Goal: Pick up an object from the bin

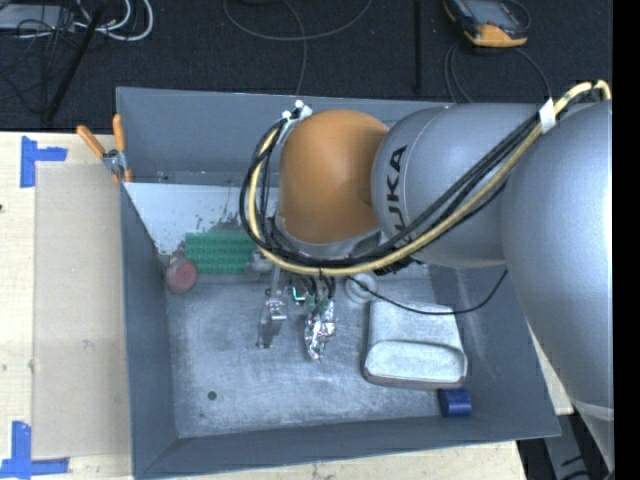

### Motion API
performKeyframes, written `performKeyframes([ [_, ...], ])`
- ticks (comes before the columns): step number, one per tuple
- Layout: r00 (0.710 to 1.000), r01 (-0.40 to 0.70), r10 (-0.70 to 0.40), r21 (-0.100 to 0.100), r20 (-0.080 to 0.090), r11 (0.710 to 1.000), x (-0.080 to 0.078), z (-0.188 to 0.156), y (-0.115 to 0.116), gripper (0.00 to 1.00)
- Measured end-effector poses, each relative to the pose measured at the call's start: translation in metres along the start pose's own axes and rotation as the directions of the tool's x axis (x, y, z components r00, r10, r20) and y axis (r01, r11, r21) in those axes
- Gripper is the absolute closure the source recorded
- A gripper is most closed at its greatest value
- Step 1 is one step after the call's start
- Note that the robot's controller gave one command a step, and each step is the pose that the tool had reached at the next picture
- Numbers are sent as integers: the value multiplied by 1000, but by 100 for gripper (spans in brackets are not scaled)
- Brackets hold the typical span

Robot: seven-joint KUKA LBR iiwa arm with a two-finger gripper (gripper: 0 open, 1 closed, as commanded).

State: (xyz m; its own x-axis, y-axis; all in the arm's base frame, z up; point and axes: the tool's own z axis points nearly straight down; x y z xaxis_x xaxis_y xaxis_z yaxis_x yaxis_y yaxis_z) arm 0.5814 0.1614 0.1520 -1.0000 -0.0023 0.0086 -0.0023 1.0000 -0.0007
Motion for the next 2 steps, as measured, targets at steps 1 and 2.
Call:
performKeyframes([
  [1,1000,26,-26,-2,9,1000,-1,81,-55,0],
  [2,999,36,-36,-4,15,999,8,79,-110,0],
])
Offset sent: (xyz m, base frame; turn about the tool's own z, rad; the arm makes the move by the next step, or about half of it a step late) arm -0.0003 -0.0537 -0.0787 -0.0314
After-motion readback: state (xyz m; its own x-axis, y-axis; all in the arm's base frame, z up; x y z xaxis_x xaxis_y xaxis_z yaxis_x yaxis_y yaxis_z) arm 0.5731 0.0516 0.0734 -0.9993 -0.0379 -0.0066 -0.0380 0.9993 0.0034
